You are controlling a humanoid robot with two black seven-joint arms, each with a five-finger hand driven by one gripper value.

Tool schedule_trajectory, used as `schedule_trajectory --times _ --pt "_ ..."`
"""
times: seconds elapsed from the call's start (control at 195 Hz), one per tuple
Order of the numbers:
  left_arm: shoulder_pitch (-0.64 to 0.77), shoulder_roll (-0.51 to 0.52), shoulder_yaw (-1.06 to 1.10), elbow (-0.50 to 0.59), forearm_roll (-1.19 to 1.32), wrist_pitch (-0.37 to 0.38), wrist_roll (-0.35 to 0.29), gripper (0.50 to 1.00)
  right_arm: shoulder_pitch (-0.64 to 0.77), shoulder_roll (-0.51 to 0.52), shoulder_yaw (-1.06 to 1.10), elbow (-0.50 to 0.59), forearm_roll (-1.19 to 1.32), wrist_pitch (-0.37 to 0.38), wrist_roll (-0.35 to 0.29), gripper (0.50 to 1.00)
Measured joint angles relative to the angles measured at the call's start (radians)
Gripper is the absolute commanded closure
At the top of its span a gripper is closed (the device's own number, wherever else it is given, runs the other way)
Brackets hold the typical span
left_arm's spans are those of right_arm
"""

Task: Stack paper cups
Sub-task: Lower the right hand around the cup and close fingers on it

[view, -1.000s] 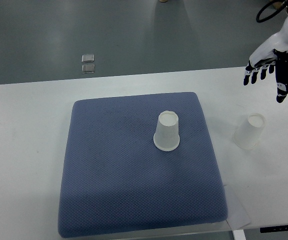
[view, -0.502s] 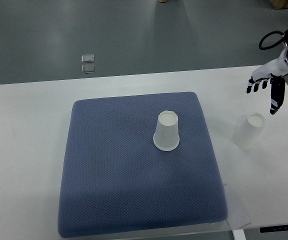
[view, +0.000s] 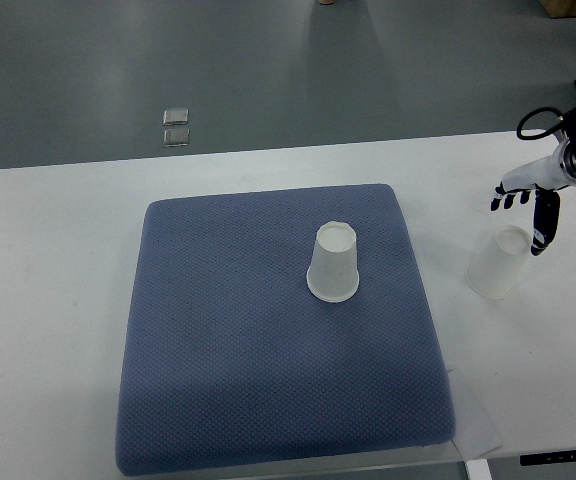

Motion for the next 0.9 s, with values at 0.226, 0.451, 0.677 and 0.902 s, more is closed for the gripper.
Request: schedule_trajectory --times 0.226,0.451,0.677,0.902 --pt "0.0 0.0 0.0 0.0 0.0 0.0 0.0 0.5 -0.05 0.004 0.004 -0.015 0.012 -0.037 -0.008 0.591" --pt "0.0 0.0 0.0 0.0 0.0 0.0 0.001 0.5 -0.075 0.004 0.035 -0.021 0.013 -0.042 -0.01 0.593" --pt "0.0 0.0 0.0 0.0 0.0 0.0 0.001 0.5 -0.1 0.011 0.038 -0.033 0.014 -0.062 -0.011 0.595" --pt "0.0 0.0 0.0 0.0 0.0 0.0 0.0 0.5 -0.117 0.014 0.038 -0.04 0.013 -0.065 -0.022 0.607"
